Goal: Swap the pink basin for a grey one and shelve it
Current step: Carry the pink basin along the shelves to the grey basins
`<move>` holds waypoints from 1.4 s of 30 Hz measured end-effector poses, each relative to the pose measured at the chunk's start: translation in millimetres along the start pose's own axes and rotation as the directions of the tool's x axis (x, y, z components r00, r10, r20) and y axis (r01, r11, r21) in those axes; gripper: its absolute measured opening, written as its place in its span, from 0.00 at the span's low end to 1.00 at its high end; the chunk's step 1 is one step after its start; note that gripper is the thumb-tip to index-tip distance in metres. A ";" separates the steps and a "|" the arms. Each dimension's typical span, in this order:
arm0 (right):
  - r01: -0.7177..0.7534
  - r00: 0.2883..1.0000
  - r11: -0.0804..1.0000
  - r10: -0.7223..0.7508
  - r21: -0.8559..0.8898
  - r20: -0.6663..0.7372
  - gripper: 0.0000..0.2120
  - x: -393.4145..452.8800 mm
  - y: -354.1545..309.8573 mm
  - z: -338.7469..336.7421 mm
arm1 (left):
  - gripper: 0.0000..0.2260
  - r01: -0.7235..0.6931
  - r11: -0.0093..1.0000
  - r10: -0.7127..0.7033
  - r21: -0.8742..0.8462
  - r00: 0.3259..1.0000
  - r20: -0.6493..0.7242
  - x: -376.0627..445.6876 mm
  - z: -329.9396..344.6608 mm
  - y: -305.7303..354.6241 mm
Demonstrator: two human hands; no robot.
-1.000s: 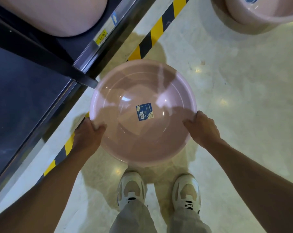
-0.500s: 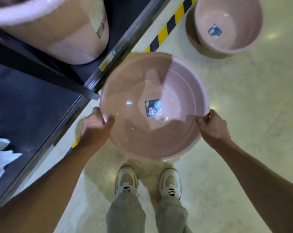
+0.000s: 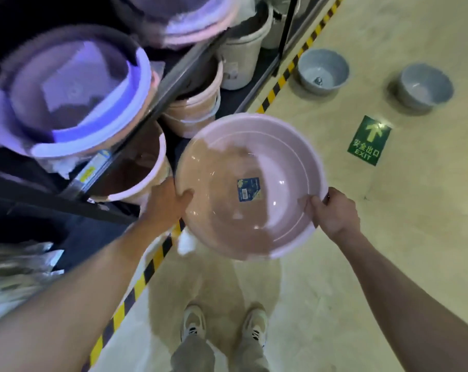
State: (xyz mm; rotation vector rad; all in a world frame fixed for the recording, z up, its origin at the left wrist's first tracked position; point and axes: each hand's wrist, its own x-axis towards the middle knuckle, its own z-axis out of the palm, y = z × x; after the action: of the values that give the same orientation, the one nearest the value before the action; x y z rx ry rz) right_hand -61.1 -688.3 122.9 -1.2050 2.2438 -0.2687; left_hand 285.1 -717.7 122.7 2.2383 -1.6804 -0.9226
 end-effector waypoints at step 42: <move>-0.166 0.957 0.968 0.204 -0.187 0.206 0.13 452.9 58.6 53.1 | 0.19 0.120 0.980 -0.162 0.161 0.945 0.286 381.9 229.5 169.7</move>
State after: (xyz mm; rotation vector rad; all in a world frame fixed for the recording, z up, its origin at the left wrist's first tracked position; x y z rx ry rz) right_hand -266.4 -1018.8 -122.1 -1.0399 2.1935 0.1277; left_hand 78.2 -1078.2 -110.8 2.4405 -1.7733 -1.2691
